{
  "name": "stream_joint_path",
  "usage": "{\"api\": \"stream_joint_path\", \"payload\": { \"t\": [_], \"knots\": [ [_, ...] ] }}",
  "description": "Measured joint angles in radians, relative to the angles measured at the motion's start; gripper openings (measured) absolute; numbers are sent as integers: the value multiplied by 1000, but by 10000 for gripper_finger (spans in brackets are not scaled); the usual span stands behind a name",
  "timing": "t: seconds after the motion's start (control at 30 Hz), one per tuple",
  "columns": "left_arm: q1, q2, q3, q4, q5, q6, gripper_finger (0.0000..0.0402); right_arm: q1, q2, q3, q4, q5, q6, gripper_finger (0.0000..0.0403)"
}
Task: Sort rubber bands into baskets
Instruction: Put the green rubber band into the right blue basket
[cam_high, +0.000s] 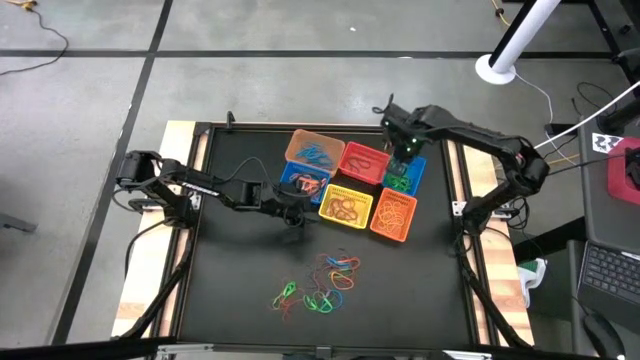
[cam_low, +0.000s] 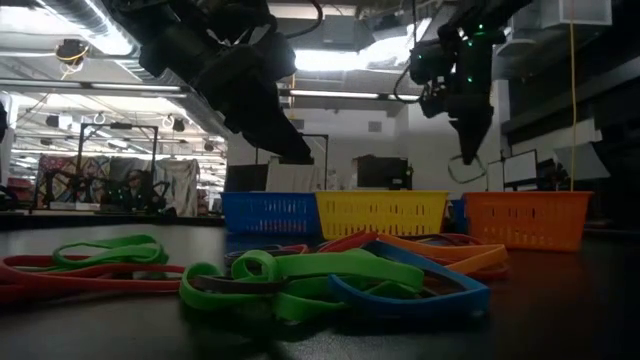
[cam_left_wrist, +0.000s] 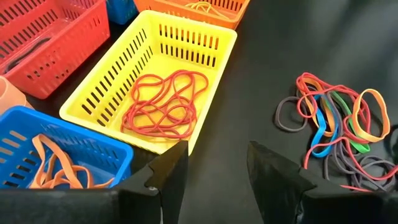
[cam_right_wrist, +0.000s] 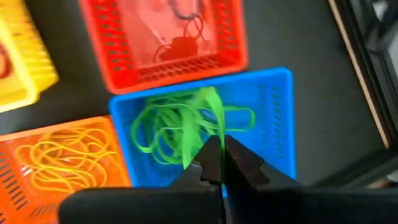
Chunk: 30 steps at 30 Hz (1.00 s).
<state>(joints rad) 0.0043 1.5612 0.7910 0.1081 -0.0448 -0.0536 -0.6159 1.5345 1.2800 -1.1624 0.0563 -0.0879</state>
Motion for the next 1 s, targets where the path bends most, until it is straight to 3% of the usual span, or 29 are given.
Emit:
{"api": "stream_joint_path", "payload": {
  "t": [0.13, 0.33, 0.53, 0.73, 1.0],
  "knots": [
    [-15, 0, 0, -1, 8, -31, 161, -42, 0, 0, 0, 0, 2, 9],
    [-57, 0, 0, -82, 125, -105, 161, -46, 0, 0, 0, -3, 1, 17],
    [-143, 0, 0, -182, 195, -108, 154, -45, 0, 0, 1, -13, 2, 73],
    [-260, 0, 0, -176, 213, -109, 138, -45, 0, 0, 3, -13, 4, 124],
    [-381, 38, 0, -152, 209, -287, 129, -45, 1, 0, 10, -14, 4, 139]
  ]
}}
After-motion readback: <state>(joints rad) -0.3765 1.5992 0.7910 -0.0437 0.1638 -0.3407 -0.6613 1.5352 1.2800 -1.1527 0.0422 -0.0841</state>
